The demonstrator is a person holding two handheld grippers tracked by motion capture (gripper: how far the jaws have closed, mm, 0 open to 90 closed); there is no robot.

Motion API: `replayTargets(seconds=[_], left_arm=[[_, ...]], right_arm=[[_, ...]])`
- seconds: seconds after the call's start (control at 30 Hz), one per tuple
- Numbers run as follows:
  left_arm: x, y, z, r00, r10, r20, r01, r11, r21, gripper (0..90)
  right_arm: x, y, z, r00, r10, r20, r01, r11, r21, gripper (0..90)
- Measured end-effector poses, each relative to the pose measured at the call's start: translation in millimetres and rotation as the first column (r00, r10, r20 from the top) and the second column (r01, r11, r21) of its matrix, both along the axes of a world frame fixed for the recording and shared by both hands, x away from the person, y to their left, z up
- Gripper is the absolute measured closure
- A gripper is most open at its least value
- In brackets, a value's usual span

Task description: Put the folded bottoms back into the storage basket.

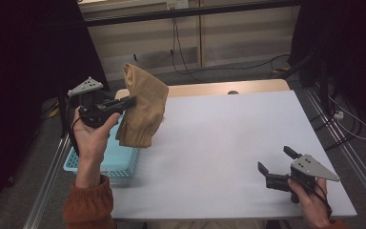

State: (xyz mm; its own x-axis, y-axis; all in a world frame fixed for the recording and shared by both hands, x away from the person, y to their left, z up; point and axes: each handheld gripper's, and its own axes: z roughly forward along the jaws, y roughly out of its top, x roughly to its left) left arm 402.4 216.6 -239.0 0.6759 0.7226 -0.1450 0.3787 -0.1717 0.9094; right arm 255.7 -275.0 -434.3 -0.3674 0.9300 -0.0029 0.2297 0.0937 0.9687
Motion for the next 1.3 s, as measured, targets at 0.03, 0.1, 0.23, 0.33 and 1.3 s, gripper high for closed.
replayTargets(seconds=[0.03, 0.1, 0.23, 0.33, 1.3], left_arm=[[-0.1, 1.8, 0.5, 1.0, 0.002, -0.001, -0.002, 1.0, -0.005, 86.7], [-0.9, 6.3, 1.7, 1.0, 0.007, -0.002, -0.007, 0.9998, -0.018, 86.7], [-2.2, 12.8, 2.6, 0.9999, 0.017, 0.001, -0.017, 0.9998, -0.014, 86.7], [-3.3, 18.0, 3.2, 0.9998, 0.021, -0.006, -0.021, 0.9996, -0.016, 86.7], [-6.0, 63.5, -2.0, 0.9909, 0.124, -0.053, -0.125, 0.9921, -0.015, 86.7]], right_arm=[[-0.1, 0.1, 0.0, 1.0, 0.0, -0.001, 0.0, 1.0, 0.0, 0.0], [-0.3, 0.2, 0.1, 1.0, 0.0, 0.0, 0.0, 1.0, 0.0, 0.0], [-0.1, 0.0, -0.1, 1.0, -0.001, -0.002, 0.001, 1.0, 0.0, 0.0], [-0.2, 0.3, 0.0, 1.0, 0.002, 0.0, -0.002, 1.0, -0.003, 0.0], [0.1, 0.5, 0.1, 1.0, 0.001, 0.004, -0.001, 1.0, -0.008, 0.0]])
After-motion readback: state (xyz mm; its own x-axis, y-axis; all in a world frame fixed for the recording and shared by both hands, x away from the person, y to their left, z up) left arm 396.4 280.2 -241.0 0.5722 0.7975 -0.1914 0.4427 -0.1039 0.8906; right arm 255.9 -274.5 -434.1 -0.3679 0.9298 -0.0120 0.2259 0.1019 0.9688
